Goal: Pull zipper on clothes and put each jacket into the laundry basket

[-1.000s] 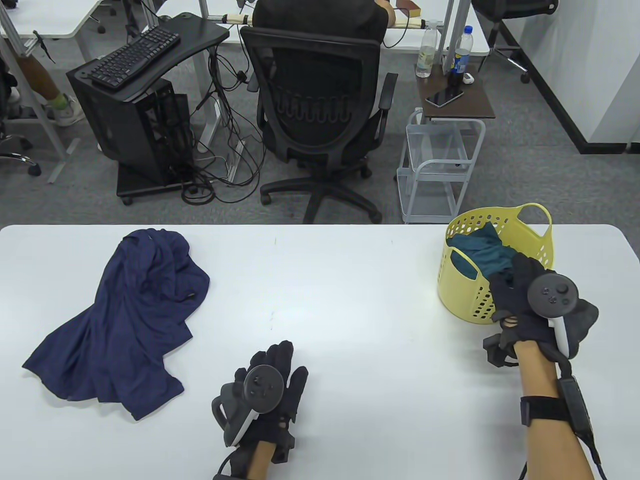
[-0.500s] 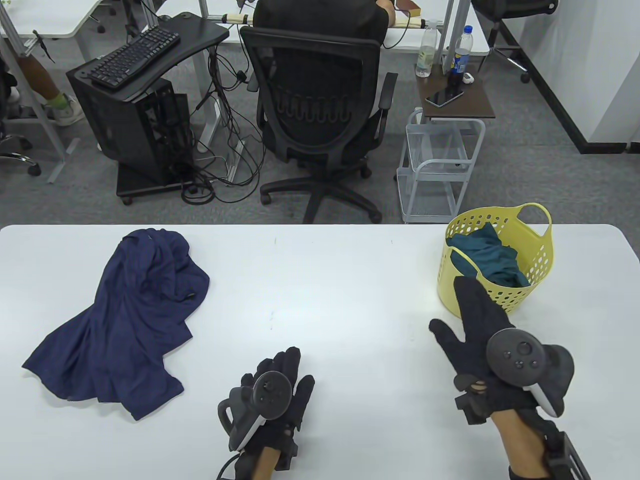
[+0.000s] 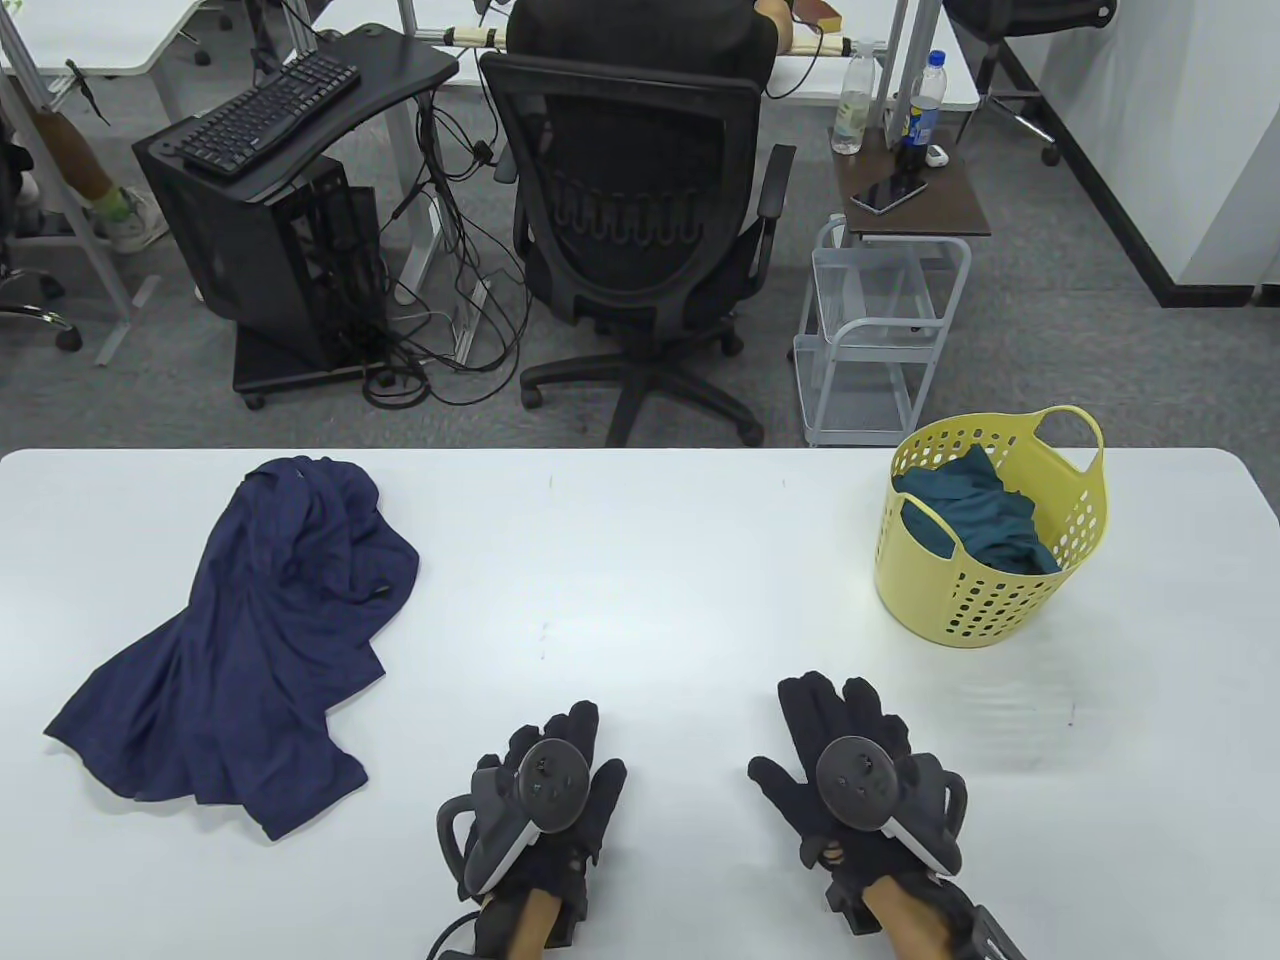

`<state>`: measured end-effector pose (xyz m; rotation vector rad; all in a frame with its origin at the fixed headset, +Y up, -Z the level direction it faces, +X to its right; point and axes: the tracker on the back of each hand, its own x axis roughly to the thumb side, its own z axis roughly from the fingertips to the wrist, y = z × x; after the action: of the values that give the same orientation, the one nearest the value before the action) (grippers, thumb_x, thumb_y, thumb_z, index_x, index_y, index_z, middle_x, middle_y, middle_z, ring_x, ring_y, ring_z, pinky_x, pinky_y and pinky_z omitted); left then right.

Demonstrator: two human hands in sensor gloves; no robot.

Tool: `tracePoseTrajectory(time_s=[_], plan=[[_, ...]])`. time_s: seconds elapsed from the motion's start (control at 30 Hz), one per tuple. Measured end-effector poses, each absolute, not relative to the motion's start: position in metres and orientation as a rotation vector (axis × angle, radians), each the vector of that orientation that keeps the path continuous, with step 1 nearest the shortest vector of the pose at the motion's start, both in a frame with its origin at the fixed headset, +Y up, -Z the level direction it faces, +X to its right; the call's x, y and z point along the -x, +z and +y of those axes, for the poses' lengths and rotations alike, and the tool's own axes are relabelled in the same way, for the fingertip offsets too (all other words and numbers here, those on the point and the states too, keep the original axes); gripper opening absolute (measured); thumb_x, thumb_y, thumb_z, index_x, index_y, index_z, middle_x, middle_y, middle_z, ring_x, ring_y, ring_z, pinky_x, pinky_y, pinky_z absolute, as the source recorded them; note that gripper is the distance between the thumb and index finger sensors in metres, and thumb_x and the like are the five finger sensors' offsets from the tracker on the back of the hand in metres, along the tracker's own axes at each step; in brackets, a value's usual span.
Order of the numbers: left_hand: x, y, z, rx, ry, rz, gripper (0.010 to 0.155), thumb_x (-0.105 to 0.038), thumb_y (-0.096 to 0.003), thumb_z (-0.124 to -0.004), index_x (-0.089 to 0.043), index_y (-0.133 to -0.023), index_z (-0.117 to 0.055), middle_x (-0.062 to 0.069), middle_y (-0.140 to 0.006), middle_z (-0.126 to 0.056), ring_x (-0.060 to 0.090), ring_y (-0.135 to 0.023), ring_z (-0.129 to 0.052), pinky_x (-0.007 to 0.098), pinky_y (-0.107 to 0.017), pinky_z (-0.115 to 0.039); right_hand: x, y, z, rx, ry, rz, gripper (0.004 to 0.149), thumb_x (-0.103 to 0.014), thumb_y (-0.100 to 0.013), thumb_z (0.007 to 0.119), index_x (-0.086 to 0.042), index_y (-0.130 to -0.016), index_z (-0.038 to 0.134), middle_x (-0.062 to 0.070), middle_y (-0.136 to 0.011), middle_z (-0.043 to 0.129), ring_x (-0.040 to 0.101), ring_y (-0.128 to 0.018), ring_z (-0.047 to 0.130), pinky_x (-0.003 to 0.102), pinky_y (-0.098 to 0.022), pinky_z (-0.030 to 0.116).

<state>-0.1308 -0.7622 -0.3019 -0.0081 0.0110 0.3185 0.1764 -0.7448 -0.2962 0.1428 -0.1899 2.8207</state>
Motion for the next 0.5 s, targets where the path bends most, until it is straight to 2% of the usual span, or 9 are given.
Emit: tracePoseTrajectory(time_s=[0.1, 0.27, 0.4, 0.5], plan=[[0.135, -0.31, -0.757, 0.003, 0.299, 0.062, 0.071, -0.066, -0.0401, -0.065, -0.038, -0.104, -0.054, -0.003, -0.112, -0.071, 0.038, -0.098, -0.074, 0.068, -0.066, -0.054, -0.182, -0.291, -0.745, -0.137, 2.788, -0.215, 0.081, -0.073, -0.048, 0.065, -0.032, -0.113, 0.041, -0.001, -0.124, 0.048, 0.049, -0.11, 0.044, 0.072, -0.07, 0.043], [0.15, -0.35, -0.752, 0.076, 0.076, 0.215, 0.072, -0.07, -0.0396, -0.062, -0.047, -0.105, -0.045, -0.008, -0.12, -0.051, 0.034, -0.106, -0.064, 0.065, -0.071, -0.052, -0.184, -0.287, -0.752, -0.114, 2.767, -0.187, 0.08, -0.072, -0.048, 0.066, -0.03, -0.113, 0.043, 0.001, -0.123, 0.05, 0.051, -0.108, 0.046, 0.072, -0.069, 0.045], [0.185, -0.392, -0.746, 0.089, -0.019, 0.344, 0.073, -0.07, -0.0392, -0.063, -0.049, -0.105, -0.041, -0.008, -0.122, -0.04, 0.033, -0.11, -0.053, 0.065, -0.072, -0.049, -0.182, -0.289, -0.755, -0.106, 2.783, -0.138, 0.08, -0.071, -0.048, 0.066, -0.031, -0.113, 0.042, 0.001, -0.123, 0.049, 0.051, -0.108, 0.045, 0.072, -0.07, 0.044], [0.223, -0.422, -0.744, 0.055, -0.058, 0.454, 0.075, -0.07, -0.0391, -0.062, -0.049, -0.105, -0.033, -0.006, -0.121, -0.021, 0.033, -0.111, -0.037, 0.064, -0.074, -0.044, -0.183, -0.291, -0.756, -0.089, 2.774, -0.127, 0.079, -0.069, -0.049, 0.067, -0.031, -0.113, 0.042, 0.001, -0.123, 0.049, 0.05, -0.108, 0.045, 0.071, -0.07, 0.044]])
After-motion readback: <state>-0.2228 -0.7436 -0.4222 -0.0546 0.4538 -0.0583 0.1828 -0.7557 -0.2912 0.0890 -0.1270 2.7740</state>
